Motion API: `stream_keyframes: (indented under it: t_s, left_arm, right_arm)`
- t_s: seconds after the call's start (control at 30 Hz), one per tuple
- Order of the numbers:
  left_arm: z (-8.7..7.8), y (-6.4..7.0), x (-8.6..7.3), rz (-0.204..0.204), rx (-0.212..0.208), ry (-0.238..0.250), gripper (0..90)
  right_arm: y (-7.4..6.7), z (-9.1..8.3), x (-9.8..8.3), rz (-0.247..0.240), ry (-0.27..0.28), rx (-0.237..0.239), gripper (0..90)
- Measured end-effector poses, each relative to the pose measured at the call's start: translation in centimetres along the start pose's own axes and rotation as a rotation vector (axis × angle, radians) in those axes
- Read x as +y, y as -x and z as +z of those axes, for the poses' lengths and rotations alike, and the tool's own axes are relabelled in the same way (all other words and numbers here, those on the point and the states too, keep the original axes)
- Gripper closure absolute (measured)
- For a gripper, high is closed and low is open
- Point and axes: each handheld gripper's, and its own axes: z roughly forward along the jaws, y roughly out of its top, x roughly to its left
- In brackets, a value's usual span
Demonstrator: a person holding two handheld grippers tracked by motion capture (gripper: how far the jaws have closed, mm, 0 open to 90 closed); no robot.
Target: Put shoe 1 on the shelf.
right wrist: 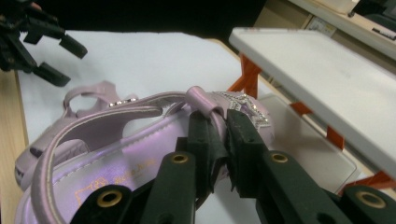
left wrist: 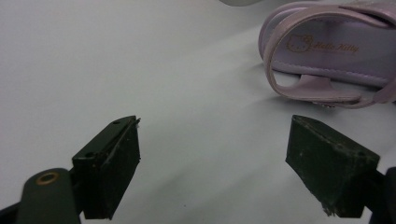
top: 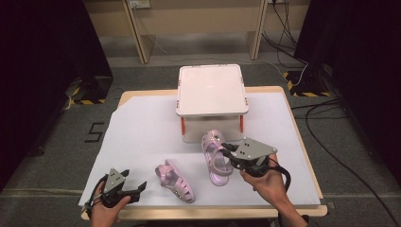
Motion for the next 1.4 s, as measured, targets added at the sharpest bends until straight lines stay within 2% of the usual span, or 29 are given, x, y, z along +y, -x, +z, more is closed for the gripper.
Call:
stream_keyframes:
  t_s: [0.1,0.37,0.63,0.93,0.97,1.03,1.13,1.2,1.23,1.27,1.4]
  left_arm:
    - [0.0,0.0,0.0,0.000,0.005,-0.003,16.8]
    - [0.0,0.0,0.0,0.004,0.003,-0.005,16.8]
    - [0.0,-0.1,0.0,0.002,0.003,-0.003,16.8]
    - [0.1,-0.1,-0.1,0.007,-0.001,-0.007,16.8]
    - [0.1,-0.1,-0.1,0.003,0.000,-0.005,16.8]
    - [0.1,0.0,-0.1,0.002,-0.002,-0.005,16.8]
    - [0.1,0.0,0.0,0.000,-0.005,-0.002,16.8]
    - [0.1,0.0,0.0,0.001,-0.006,0.000,16.8]
    - [0.1,0.0,0.0,0.001,-0.006,0.000,16.8]
    - [0.1,0.0,0.0,0.000,-0.007,0.001,16.8]
    - [0.1,0.1,0.0,0.005,-0.009,-0.003,16.8]
  right_arm:
    - [0.3,0.0,1.2,-0.017,0.010,-0.003,81.0]
    - [1.3,-0.2,4.0,-0.011,0.058,0.017,81.1]
    - [3.2,0.6,6.8,-0.006,0.079,-0.015,81.2]
    - [5.5,3.4,8.3,-0.021,0.061,-0.067,81.3]
    - [6.1,4.3,8.6,-0.020,0.068,-0.071,81.3]
    - [6.8,5.2,9.0,-0.014,0.060,-0.078,81.3]
    - [7.7,6.6,9.5,-0.037,0.044,-0.092,81.3]
    - [8.3,7.5,9.8,-0.035,0.036,-0.108,81.3]
    - [8.3,7.5,9.8,-0.035,0.036,-0.108,81.3]
    - [9.0,8.3,10.0,-0.037,0.029,-0.126,81.4]
    - [10.2,10.0,10.4,-0.038,0.021,-0.142,81.4]
